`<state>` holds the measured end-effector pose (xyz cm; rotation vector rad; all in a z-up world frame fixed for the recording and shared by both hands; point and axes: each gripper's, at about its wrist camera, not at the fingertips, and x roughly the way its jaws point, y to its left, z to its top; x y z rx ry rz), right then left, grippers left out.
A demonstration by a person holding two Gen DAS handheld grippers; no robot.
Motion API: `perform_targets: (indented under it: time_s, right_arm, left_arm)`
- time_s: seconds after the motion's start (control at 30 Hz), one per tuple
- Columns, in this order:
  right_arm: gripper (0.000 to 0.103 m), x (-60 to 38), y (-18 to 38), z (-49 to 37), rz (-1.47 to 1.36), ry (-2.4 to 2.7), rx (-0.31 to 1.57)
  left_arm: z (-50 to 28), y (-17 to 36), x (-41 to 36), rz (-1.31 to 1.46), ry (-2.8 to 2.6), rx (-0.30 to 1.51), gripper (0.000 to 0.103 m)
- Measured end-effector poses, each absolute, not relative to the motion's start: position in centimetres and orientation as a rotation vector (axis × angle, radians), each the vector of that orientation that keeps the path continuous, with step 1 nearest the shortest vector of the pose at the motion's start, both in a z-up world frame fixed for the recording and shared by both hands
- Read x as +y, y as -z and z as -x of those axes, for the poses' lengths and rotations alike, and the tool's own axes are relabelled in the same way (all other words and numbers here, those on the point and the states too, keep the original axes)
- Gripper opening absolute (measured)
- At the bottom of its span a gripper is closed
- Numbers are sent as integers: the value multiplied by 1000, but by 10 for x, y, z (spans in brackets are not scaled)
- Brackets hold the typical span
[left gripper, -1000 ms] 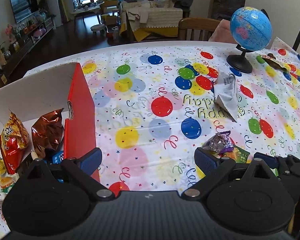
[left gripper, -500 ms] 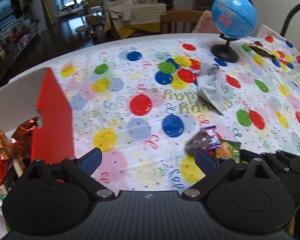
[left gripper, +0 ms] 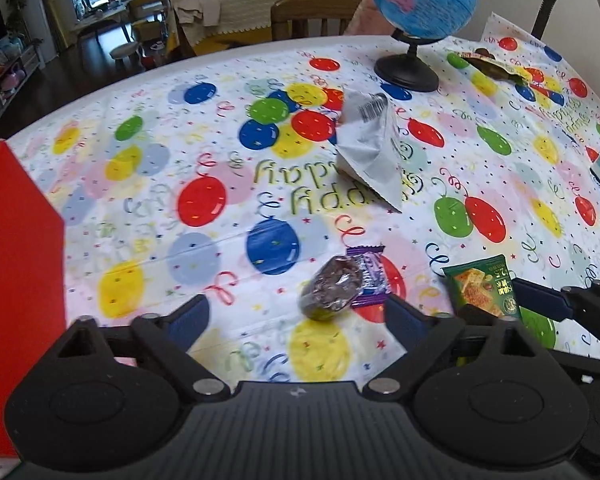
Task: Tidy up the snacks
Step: 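Grasp foil chocolate ball with left tool while right tool grasps green cracker packet, then carry the chocolate ball and green cracker packet over into the box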
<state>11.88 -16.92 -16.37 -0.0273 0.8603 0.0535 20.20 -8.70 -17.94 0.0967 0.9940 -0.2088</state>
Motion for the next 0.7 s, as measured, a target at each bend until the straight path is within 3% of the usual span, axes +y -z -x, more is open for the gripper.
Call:
perform_targets:
  time_s: [0.4,0.63,0.7]
  right_arm:
    - [38,-178,165,-120,-11,-42,863]
    - [35,-179,161,-115,-15,-32,857]
    - [17,-179,158,-112,-17,-34,857]
  left_arm:
    - [-213,190,-96,-70,228,1014,34]
    - [-208,183,-93,-54,245,992,28]
    - [-204,179,-90,-42,246,987,28]
